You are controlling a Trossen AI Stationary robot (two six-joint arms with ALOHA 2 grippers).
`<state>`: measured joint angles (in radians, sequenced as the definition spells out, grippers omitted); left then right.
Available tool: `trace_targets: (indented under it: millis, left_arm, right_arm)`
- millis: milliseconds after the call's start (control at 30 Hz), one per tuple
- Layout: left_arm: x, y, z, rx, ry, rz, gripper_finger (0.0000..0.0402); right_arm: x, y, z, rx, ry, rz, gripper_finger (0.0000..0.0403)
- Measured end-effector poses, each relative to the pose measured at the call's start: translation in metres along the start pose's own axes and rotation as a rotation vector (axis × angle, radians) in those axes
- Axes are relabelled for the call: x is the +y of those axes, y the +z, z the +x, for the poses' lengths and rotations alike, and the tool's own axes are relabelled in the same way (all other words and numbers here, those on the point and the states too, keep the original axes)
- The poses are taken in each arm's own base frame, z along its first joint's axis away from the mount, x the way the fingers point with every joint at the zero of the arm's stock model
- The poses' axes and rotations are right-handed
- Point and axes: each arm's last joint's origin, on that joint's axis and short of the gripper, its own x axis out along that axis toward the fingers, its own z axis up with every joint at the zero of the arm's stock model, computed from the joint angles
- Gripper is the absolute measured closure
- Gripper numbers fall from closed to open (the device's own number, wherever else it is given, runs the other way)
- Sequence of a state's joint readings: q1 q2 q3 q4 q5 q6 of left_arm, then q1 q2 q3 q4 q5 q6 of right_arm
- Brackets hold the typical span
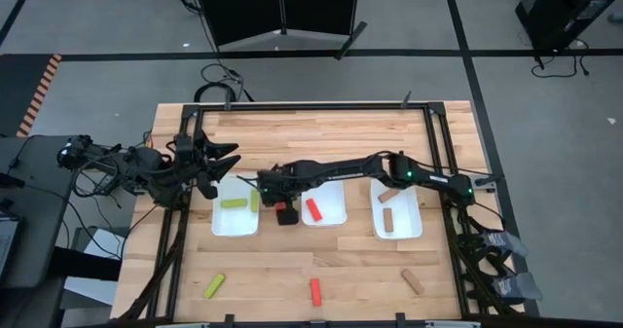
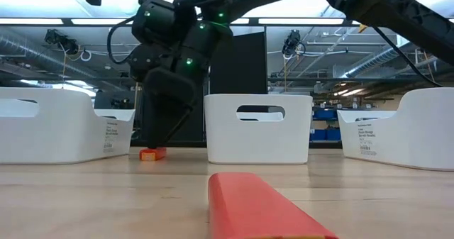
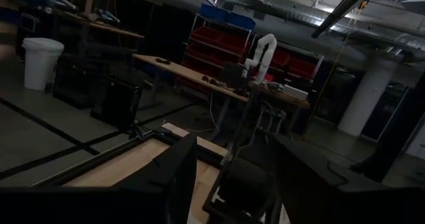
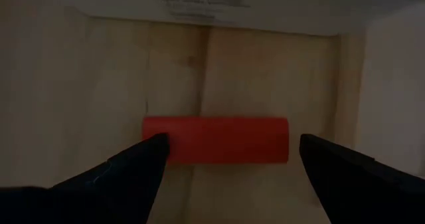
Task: Sort blocks
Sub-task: Put the top orange block into the middle white bin
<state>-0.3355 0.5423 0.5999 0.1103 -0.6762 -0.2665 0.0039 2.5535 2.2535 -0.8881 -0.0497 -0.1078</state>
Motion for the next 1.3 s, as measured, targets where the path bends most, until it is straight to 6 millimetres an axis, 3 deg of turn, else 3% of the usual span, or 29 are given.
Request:
trace_targets:
  millis: [367,667,967,1300]
  left_arm:
    - [0.000,0.000,0.000,0.001,0.001,0.001,0.0209]
    - [0.000,0.000,0.000,0.004,0.002,0.003,0.0209]
    - [0.000,-0.001,0.000,0.011,0.004,0.009,0.0209]
    - [0.000,-0.002,0.000,0.014,0.005,0.012,0.0209]
  right_arm:
    - [0.001,0.000,-0.002,0.006,0.030,-0.021,0.0048]
    - [0.007,0.013,-0.018,-0.032,0.036,-0.044,0.0048]
    - [0.021,0.011,-0.015,-0.003,0.054,-0.033,0.0007]
    - [0.019,0.011,-0.015,-0.005,0.032,-0.001,0.0003]
